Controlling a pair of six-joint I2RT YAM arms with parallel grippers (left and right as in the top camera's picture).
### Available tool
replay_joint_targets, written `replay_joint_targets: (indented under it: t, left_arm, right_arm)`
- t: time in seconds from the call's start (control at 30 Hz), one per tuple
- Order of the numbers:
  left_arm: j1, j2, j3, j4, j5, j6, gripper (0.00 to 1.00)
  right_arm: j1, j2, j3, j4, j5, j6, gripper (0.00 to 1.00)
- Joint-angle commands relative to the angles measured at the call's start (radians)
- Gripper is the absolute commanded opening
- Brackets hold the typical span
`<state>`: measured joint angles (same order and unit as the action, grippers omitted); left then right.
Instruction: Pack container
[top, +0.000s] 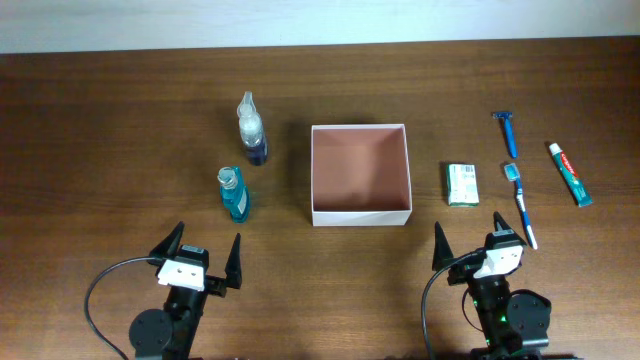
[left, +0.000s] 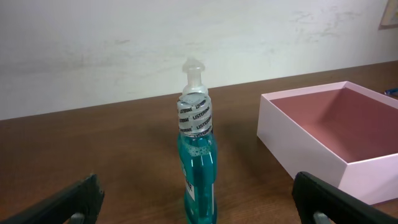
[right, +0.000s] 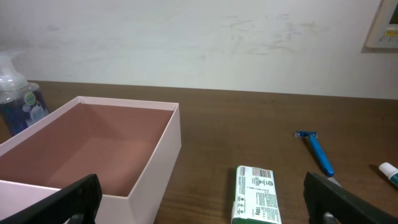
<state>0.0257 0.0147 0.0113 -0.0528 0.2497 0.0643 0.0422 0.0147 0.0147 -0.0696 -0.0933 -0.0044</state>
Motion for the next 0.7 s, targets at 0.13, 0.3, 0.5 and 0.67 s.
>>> replay_joint_targets:
  t: [0.13,0.3,0.5,0.67]
  left_arm:
    - [0.004,-0.010,-0.002,0.005,-0.008,0.013,0.99]
    - [0.003,-0.009,-0.002,-0.005,0.000,0.012,0.99]
    - [0.003,-0.009,-0.002,0.089,0.171,0.013,0.99]
    - [0.003,-0.009,0.031,0.148,0.177,0.012,0.99]
  right_arm:
    - [0.009,-0.011,-0.009,0.000,0.016,-0.003,0.99]
    - [0.009,-0.011,-0.009,0.000,0.016,-0.003,0.99]
    - [0.009,-0.011,-0.009,0.000,0.016,-0.003,0.99]
    - [0.009,-0.011,-0.009,0.000,0.016,-0.003,0.99]
